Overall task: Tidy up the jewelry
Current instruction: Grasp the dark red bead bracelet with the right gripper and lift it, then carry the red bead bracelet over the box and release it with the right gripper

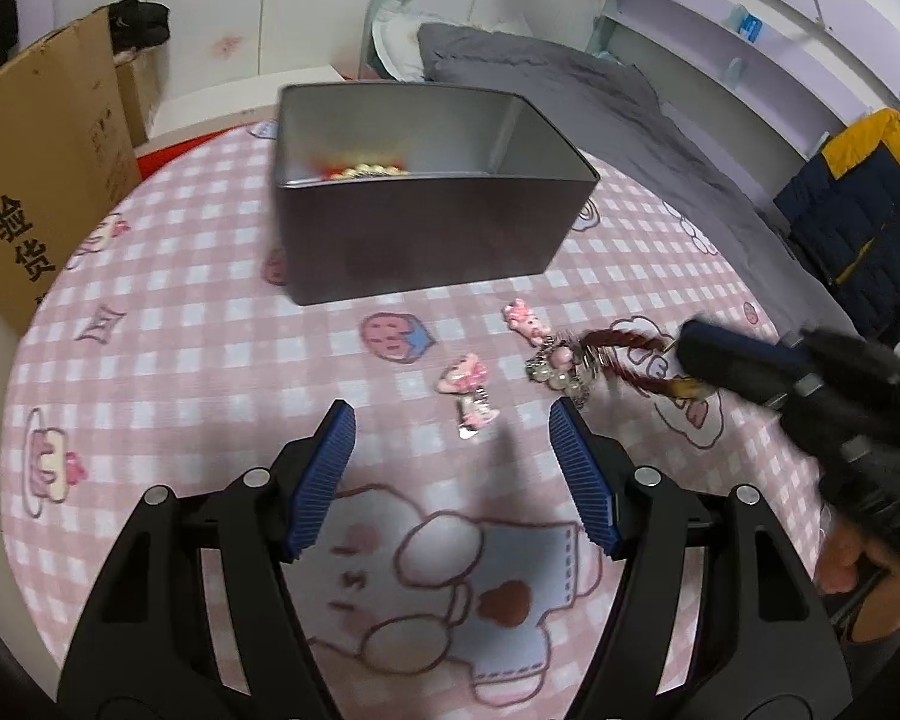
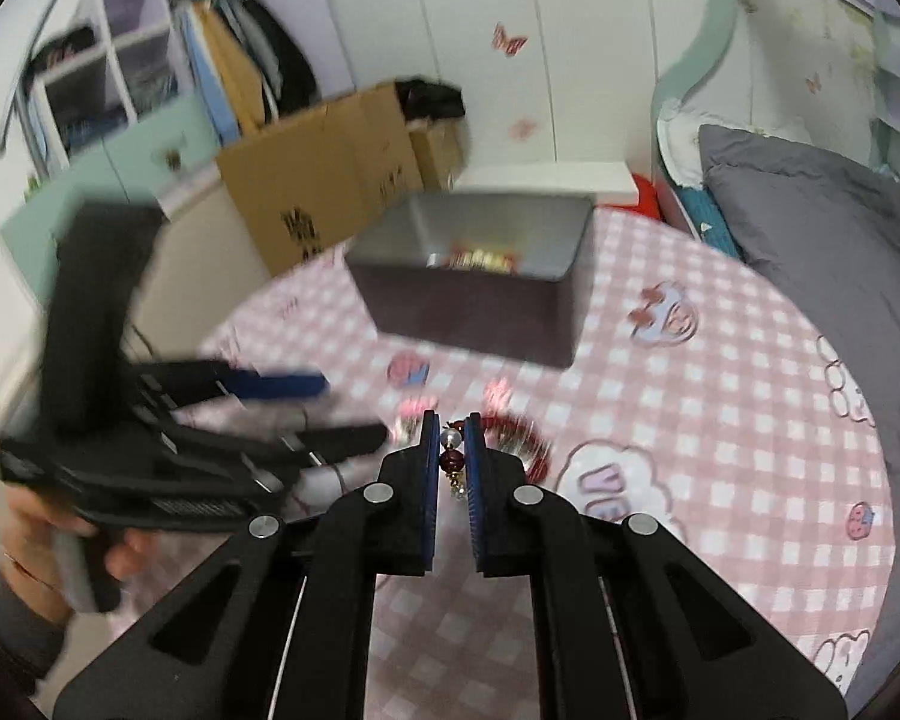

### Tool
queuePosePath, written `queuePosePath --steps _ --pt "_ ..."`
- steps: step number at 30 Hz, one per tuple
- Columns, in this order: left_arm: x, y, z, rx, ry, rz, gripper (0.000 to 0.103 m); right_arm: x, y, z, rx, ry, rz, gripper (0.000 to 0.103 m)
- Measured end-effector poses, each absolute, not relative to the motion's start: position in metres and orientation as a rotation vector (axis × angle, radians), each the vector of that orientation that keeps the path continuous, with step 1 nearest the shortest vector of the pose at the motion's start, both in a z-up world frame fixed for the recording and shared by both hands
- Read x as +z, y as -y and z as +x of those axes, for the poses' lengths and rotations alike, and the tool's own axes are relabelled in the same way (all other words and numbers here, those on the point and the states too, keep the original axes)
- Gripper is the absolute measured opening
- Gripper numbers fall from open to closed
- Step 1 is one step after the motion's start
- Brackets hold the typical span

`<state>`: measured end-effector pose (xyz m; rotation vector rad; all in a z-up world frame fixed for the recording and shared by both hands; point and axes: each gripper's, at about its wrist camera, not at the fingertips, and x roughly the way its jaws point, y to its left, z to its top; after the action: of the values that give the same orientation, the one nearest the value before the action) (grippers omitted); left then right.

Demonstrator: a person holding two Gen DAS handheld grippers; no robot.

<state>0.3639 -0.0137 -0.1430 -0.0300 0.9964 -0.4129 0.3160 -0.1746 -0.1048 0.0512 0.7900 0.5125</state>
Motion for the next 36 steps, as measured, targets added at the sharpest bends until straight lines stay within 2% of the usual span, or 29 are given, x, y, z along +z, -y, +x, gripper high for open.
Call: queuePosePath --steps 4,6,8,13,19,36 --pt "-0.149 0.025 0.369 -0.404 -1.012 -0.005 0.066 -0.090 0.188 0.318 0.514 -0.754 0.093 0.007" --pt "-0.152 0.029 0.372 -0.403 -1.021 0.004 0.056 -0.088 0.192 0.319 0.516 -0.747 0.099 0.007" --pt "-0.154 0.033 0.374 -0.409 -1.032 0.013 0.040 -0.086 0.193 0.321 0.521 -0.742 0.109 0.007" --pt "-0.155 0.034 0.374 -0.383 -1.025 0.065 0.015 -0.082 0.196 0.322 0.527 -0.728 0.120 0.007" --pt "-0.140 0.015 0.372 -0.435 -1.009 -0.005 0.014 -0.066 0.198 0.321 0.539 -0.699 0.121 0.007" --pt "-0.046 -0.018 0.375 -0.515 -0.821 -0.152 0.014 -0.004 0.172 0.339 0.544 -0.593 0.077 0.007"
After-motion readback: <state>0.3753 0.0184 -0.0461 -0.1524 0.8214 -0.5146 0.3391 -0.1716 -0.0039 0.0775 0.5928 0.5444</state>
